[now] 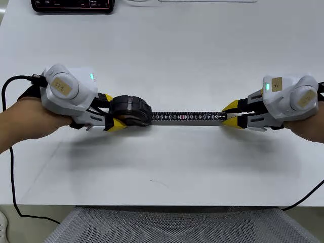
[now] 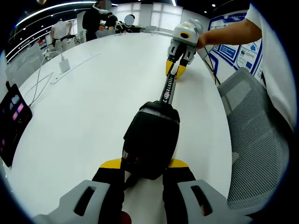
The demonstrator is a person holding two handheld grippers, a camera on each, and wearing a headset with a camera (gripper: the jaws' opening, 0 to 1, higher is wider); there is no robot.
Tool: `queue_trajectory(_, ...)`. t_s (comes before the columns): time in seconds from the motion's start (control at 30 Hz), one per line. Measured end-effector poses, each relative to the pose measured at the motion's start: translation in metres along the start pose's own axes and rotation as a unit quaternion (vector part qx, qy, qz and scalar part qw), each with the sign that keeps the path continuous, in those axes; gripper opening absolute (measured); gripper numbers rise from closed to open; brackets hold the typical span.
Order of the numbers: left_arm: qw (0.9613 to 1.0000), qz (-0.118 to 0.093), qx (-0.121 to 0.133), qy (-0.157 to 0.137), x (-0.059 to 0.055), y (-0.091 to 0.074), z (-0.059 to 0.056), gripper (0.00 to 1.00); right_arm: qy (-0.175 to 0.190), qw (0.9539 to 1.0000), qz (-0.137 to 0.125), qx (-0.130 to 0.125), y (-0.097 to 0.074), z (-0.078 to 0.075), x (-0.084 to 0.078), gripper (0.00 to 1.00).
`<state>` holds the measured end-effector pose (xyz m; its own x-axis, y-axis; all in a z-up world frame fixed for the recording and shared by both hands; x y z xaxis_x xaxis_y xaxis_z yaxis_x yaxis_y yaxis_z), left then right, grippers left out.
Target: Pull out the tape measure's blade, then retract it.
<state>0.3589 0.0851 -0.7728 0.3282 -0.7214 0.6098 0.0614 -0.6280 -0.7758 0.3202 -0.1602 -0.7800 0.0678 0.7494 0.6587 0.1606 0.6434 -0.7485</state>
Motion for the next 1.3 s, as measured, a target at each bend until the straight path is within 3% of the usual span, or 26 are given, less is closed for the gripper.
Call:
queue_trajectory(0.7,1.0,0.001,0.0,0.003,0.0,0.001,0.0,0.26,0.003,0.9996,0.026,0.002,-0.022,0.002,-0.027,0.08)
queue_trajectory(1.3,1.0,0.004,0.001,0.001,0.0,0.0,0.0,0.26,-0.001,0.999,0.045,0.004,-0.035,0.001,-0.04,0.07)
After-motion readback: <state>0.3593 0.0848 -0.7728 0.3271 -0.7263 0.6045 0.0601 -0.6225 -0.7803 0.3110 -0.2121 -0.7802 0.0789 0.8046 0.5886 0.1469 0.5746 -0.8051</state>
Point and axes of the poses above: the centre of the closed fingertips' face, and the gripper's own axes: y roughly forward along the fingers, z roughly to its left, x roughly out of its top, the point moved 2 cm from there along -y, roughly backward along the fingers, and after that the axes turned 7 degrees about -y, right-handed, at the moved point
